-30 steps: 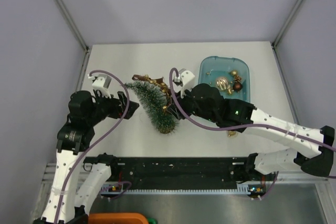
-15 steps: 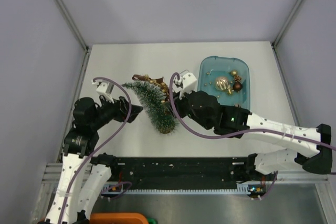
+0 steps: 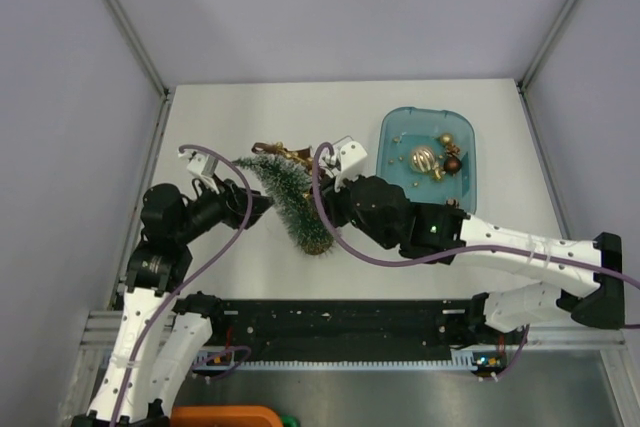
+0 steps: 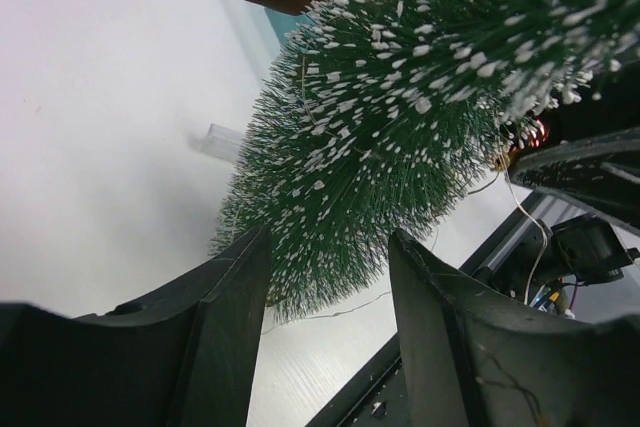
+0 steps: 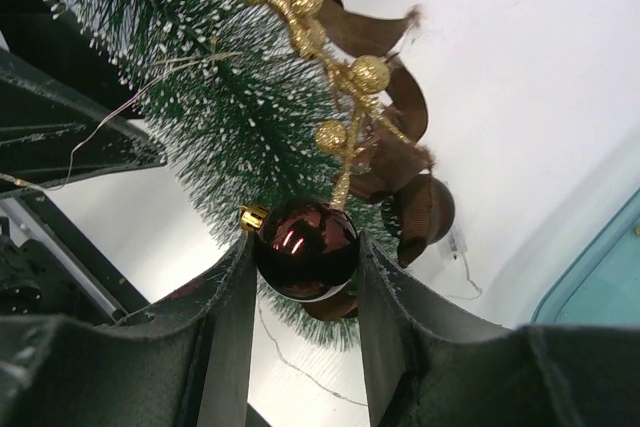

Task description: Decorate the small christmas tree

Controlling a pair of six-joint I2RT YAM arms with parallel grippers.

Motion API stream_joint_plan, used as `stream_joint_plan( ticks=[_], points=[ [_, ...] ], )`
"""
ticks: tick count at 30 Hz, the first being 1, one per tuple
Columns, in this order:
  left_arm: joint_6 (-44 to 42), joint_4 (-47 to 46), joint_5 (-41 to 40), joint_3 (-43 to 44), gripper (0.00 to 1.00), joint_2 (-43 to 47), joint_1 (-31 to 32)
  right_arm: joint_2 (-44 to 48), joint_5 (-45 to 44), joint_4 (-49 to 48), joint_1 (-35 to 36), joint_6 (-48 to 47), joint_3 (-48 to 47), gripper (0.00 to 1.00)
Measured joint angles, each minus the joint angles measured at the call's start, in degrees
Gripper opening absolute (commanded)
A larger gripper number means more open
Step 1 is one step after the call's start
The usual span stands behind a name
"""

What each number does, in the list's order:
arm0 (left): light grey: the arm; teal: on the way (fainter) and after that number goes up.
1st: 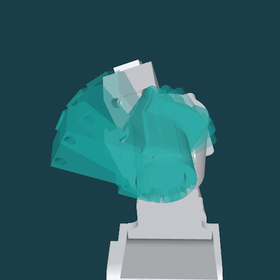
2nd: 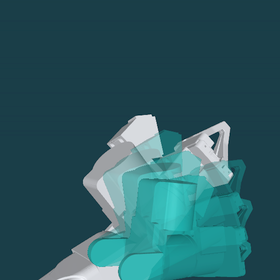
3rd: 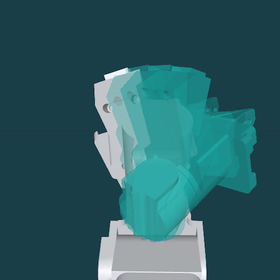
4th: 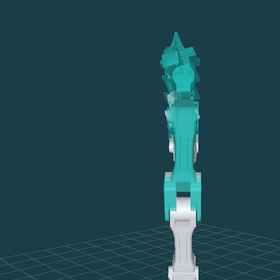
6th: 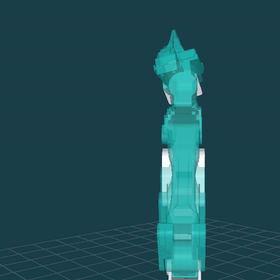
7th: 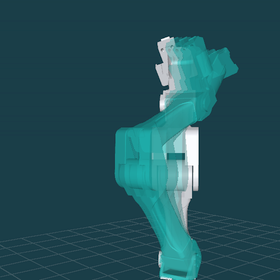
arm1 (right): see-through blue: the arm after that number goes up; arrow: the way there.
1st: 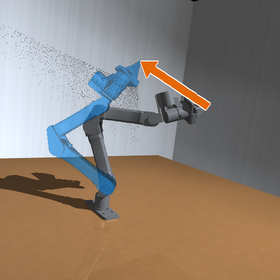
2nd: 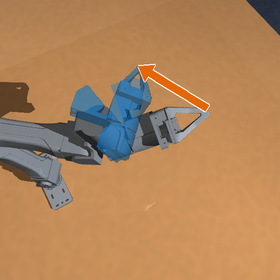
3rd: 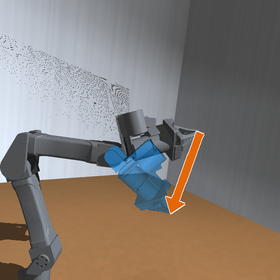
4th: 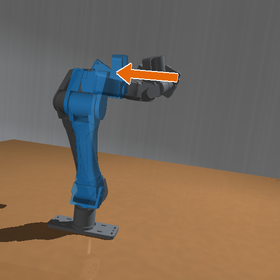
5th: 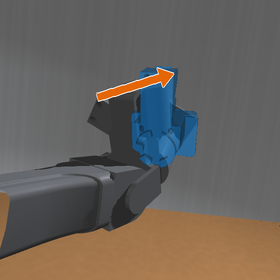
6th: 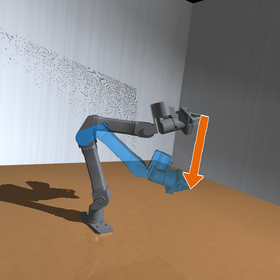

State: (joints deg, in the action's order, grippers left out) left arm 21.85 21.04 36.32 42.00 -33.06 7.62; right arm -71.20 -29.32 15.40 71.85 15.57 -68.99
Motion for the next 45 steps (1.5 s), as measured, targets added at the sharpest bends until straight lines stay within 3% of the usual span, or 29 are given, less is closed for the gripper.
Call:
stream_joint_plan(
  ticks=[2, 7, 10, 26, 45],
  points=[
    [0.4, -0.7, 0.4, -0.3, 0.48, -0.1, 0.0, -0.7, -0.3, 0.0, 0.7, 0.0, 0.0, 0.07],
    [1.0, -2.0, 1.9, -1.2, 0.17, -0.2, 0.0, -1.9, -1.7, 0.0, 2.5, 0.6, 0.0, 0.05],
    [1.2, -2.8, 2.3, -1.5, 0.10, -0.2, 0.0, -1.9, -4.5, -0.5, 3.3, 1.2, 0.2, 0.05],
    [3.3, -4.0, 4.1, -2.3, 0.00, 0.7, 0.0, -1.9, -18.1, -0.2, 5.4, 3.5, 1.2, 0.04],
    [7.1, -6.5, 5.2, -4.1, 0.00, 2.4, 0.0, -5.1, -17.3, 1.8, 6.1, 3.5, -1.3, 0.04]
  ],
)
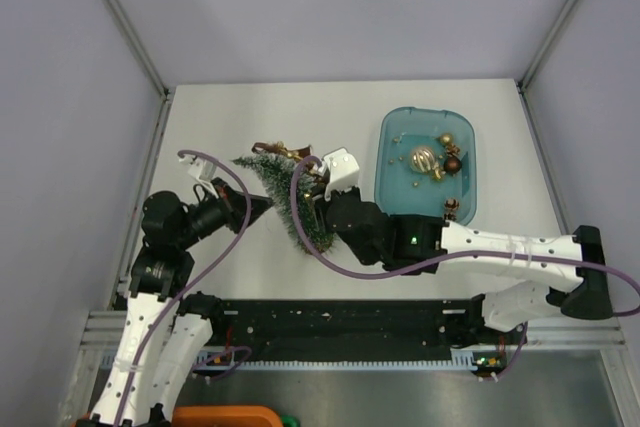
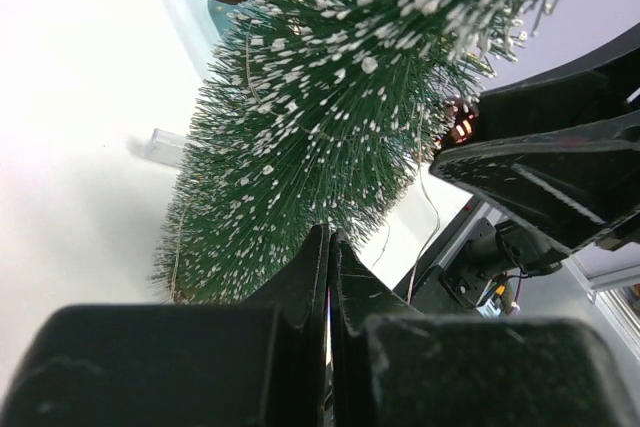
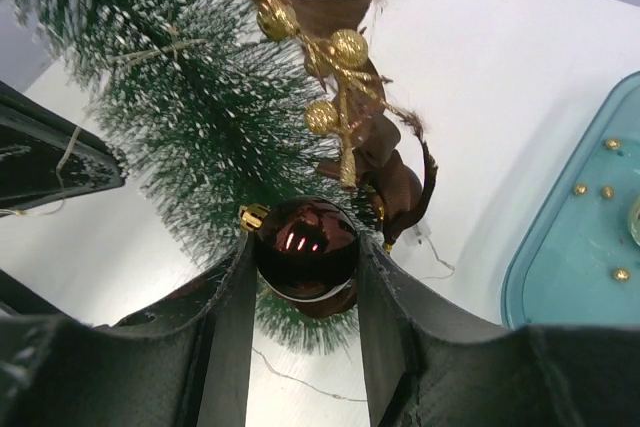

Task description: Decorate the small christmas tree

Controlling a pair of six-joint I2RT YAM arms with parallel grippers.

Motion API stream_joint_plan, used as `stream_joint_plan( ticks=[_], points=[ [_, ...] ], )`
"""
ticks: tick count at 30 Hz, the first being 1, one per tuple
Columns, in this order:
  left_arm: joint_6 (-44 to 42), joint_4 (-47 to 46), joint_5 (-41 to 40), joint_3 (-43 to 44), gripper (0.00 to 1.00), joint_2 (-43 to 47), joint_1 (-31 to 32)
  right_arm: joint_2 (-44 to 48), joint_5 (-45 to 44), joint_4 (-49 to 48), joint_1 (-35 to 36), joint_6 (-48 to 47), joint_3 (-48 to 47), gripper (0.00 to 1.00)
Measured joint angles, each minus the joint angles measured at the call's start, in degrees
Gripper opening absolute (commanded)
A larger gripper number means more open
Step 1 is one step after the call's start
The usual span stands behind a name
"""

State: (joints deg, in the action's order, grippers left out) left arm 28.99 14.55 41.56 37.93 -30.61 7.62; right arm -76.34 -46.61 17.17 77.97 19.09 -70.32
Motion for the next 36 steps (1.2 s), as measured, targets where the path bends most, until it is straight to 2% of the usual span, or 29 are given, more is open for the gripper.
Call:
stream_joint_plan(
  ticks=[16, 21, 36],
  points=[
    [1.1, -1.3, 0.0, -0.6, 0.00, 1.2, 0.0, -1.9, -0.1, -1.5, 0.3, -2.6, -2.8, 0.03],
    [1.1, -1.3, 0.0, -0.7, 0.00, 1.2, 0.0, -2.3, -0.3, -1.3, 0.3, -2.4, -2.8, 0.00],
    [1.2, -1.3, 0.0, -0.7, 0.00, 1.2, 0.0, -2.3, -2.3, 0.7, 0.3, 0.0, -0.6, 0.00]
  ],
)
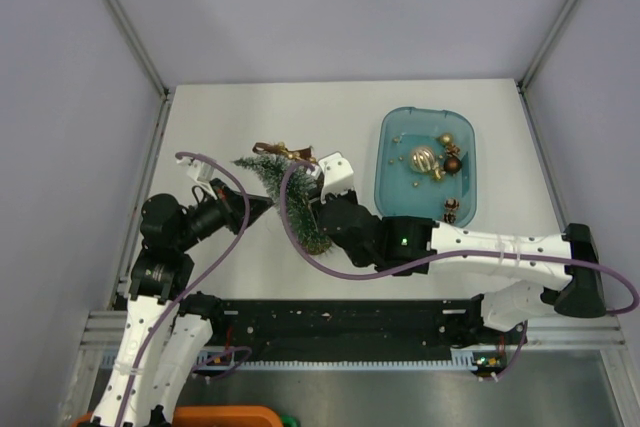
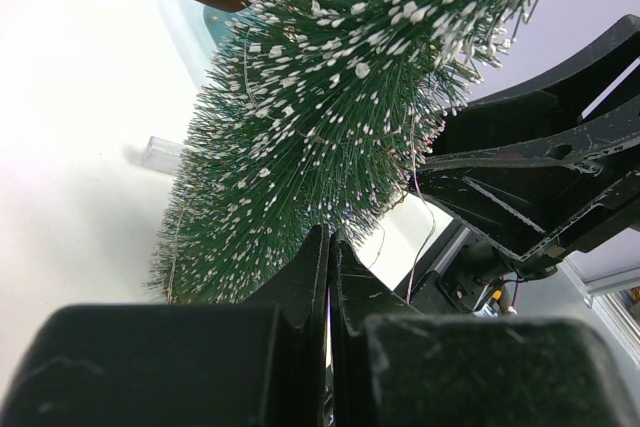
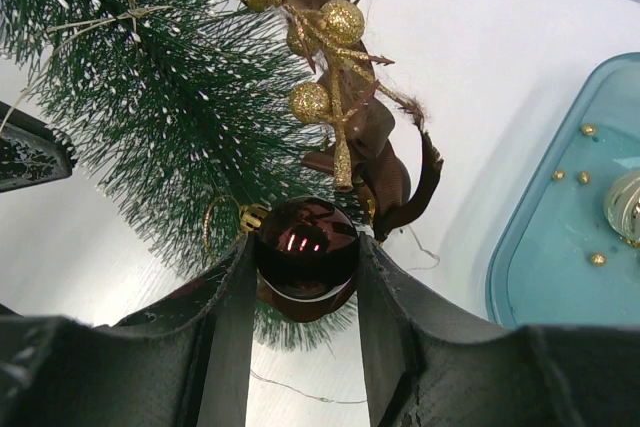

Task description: Decorate the small christmas tree

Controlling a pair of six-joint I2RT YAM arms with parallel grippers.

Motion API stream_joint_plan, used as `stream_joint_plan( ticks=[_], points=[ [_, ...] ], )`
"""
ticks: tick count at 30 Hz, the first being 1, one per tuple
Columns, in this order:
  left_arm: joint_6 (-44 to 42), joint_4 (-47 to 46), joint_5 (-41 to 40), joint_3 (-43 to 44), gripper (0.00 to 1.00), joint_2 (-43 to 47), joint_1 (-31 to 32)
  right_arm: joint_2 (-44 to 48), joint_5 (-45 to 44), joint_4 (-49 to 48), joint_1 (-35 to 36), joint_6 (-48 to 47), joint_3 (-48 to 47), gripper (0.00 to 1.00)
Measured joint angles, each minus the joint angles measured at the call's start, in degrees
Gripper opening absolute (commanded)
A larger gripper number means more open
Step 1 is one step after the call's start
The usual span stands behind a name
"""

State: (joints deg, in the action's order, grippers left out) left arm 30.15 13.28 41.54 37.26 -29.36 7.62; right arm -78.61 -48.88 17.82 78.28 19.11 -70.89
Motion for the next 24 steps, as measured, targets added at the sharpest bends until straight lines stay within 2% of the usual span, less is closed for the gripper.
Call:
stream_joint_plan(
  ticks=[24],
  points=[
    [0.4, -0.1, 0.0, 0.0, 0.00, 0.3, -0.1, 0.0, 0.1, 3.8, 0.1, 4.1, 0.8, 0.00]
  ],
)
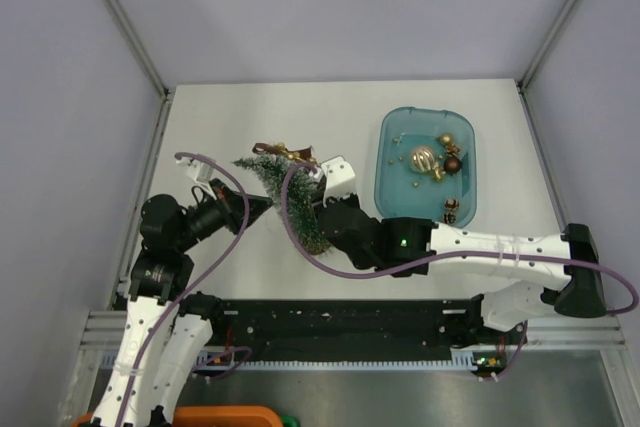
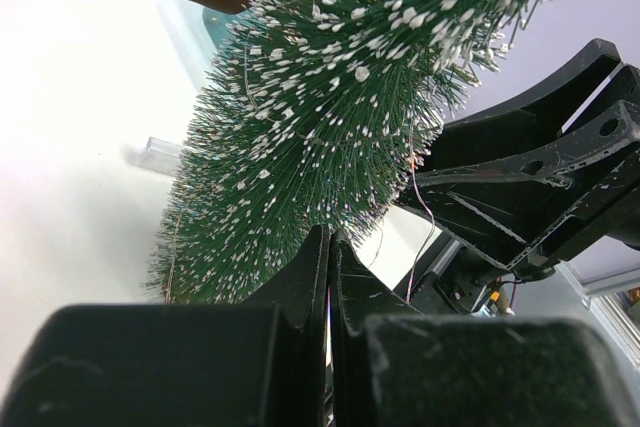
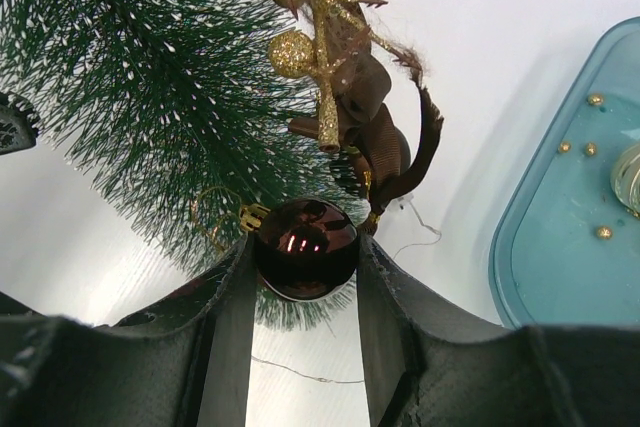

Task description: Decorate the small christmas tree

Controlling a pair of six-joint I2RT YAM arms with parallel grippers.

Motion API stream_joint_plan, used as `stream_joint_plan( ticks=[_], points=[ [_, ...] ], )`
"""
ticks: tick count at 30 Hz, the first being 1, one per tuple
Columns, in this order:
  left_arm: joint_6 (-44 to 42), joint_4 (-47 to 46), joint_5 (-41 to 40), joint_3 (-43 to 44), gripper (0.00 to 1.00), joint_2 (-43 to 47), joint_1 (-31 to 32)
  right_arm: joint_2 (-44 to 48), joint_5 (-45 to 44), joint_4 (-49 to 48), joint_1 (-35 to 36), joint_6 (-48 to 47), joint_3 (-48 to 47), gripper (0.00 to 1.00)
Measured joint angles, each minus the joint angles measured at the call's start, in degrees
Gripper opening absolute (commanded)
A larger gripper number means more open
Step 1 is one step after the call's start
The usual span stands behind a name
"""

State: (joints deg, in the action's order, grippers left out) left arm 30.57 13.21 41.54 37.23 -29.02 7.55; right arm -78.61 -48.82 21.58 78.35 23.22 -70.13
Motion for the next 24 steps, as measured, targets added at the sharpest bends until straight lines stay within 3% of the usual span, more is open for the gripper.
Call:
stream_joint_plan(
  ticks=[24],
  points=[
    [1.0, -0.8, 0.0, 0.0, 0.00, 0.0, -0.1, -1.1, -0.1, -3.1, 0.8, -2.3, -2.1, 0.00]
  ],
)
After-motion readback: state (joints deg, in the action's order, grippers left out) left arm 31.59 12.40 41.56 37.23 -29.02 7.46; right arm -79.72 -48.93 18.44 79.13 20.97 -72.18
